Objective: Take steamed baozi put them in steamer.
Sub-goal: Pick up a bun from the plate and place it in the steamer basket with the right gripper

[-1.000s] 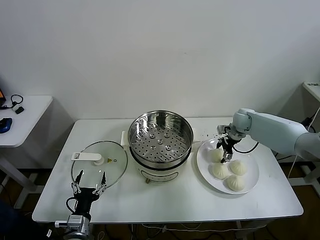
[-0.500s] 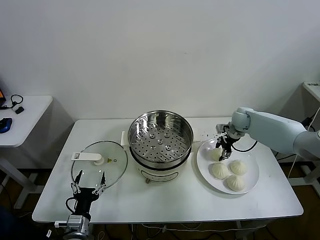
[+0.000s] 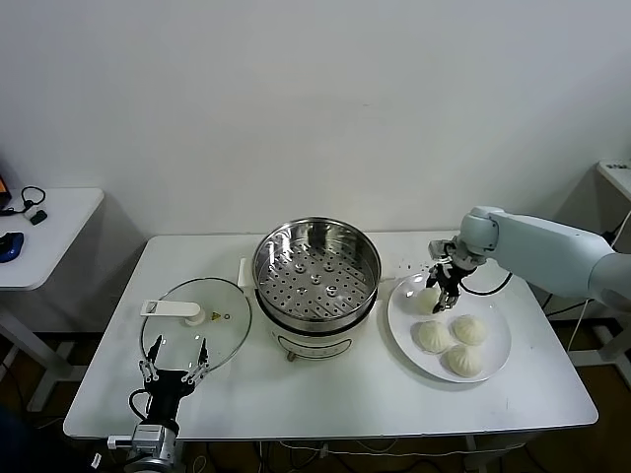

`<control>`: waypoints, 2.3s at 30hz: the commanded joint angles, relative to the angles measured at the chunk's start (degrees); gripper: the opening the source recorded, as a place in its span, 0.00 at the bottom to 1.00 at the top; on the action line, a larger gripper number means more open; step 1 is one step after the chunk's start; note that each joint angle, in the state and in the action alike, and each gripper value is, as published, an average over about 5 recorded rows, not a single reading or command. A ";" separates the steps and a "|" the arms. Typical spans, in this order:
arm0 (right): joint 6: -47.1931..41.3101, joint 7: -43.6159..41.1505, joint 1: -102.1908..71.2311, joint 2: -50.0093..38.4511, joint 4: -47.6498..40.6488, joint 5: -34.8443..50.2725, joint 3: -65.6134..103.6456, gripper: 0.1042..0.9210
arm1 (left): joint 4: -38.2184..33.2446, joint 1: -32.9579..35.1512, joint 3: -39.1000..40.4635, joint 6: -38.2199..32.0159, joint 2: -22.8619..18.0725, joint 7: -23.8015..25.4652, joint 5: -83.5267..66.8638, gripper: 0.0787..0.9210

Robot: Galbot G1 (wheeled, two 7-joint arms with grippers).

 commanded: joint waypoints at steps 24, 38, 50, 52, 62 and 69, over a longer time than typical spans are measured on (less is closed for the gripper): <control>16.12 -2.31 31.11 4.61 12.72 8.50 -18.10 0.67 | -0.20 0.14 0.30 0.27 -2.33 -0.04 0.94 0.88; 37.69 -4.09 32.73 15.94 3.83 14.99 -19.55 0.68 | 0.34 -0.37 0.34 0.33 -2.34 -0.08 0.89 0.88; 54.10 -3.67 29.15 27.36 -2.01 8.12 -18.57 0.71 | 1.23 -0.65 0.77 0.27 -2.49 -0.35 1.06 0.88; 54.24 -3.43 28.37 29.24 -3.44 7.16 -18.24 0.71 | 1.19 -0.65 0.79 0.26 -2.46 -0.38 1.00 0.88; 54.24 -1.40 21.93 36.82 -12.50 -1.95 -16.97 0.71 | 0.78 -0.64 0.88 0.10 -2.42 -0.52 0.62 0.88; 54.24 -0.84 17.76 38.52 -16.46 -3.56 -16.23 0.71 | 0.39 -0.52 0.76 0.05 -2.44 -0.57 0.50 0.88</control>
